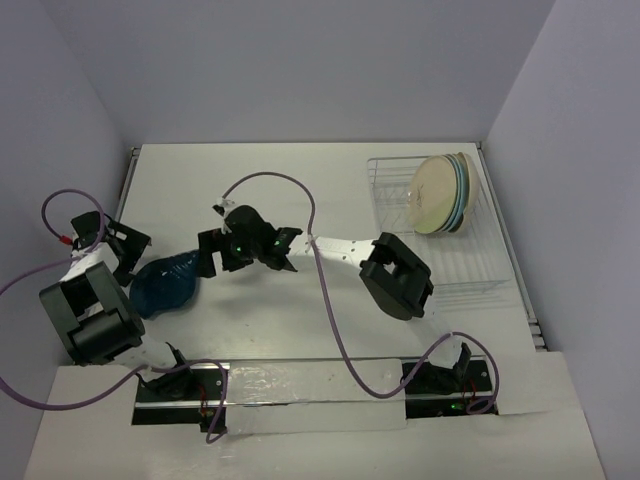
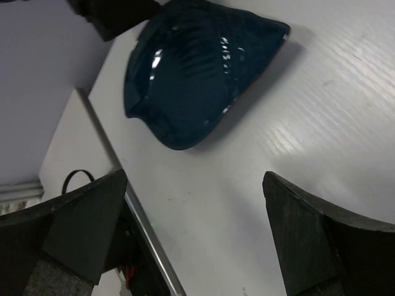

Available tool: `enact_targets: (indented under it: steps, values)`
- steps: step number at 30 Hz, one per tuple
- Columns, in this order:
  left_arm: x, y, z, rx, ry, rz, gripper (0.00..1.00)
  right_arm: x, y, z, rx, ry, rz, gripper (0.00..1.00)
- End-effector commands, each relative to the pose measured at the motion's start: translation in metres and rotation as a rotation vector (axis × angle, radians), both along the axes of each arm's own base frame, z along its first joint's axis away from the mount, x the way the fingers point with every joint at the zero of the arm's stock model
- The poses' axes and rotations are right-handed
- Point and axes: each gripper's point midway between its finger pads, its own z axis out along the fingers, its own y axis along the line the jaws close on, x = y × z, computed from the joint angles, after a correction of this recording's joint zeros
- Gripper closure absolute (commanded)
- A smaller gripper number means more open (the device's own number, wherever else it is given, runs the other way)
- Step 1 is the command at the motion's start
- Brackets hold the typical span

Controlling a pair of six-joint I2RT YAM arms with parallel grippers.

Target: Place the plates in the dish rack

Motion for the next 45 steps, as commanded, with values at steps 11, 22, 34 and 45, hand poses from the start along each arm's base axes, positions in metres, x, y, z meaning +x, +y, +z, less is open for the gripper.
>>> enact_targets:
  steps: [11, 22, 34, 45]
  values:
    - [-0.010, -0.050, 0.001, -0.133, -0.156, -0.131, 0.01, 0.044, -0.040, 0.013, 0.050, 0.023, -0.177, 0.02]
    - [-0.012, -0.068, 0.004, -0.122, -0.202, -0.171, 0.02, 0.055, -0.085, 0.013, 0.105, 0.017, -0.214, 0.02]
    - [-0.043, -0.117, -0.035, -0.072, -0.017, -0.225, 0.15, 0.072, -0.111, 0.010, 0.126, 0.048, -0.232, 0.02]
    - [-0.051, -0.149, -0.029, -0.037, -0.041, -0.333, 0.34, 0.076, -0.119, 0.007, 0.128, 0.062, -0.260, 0.02]
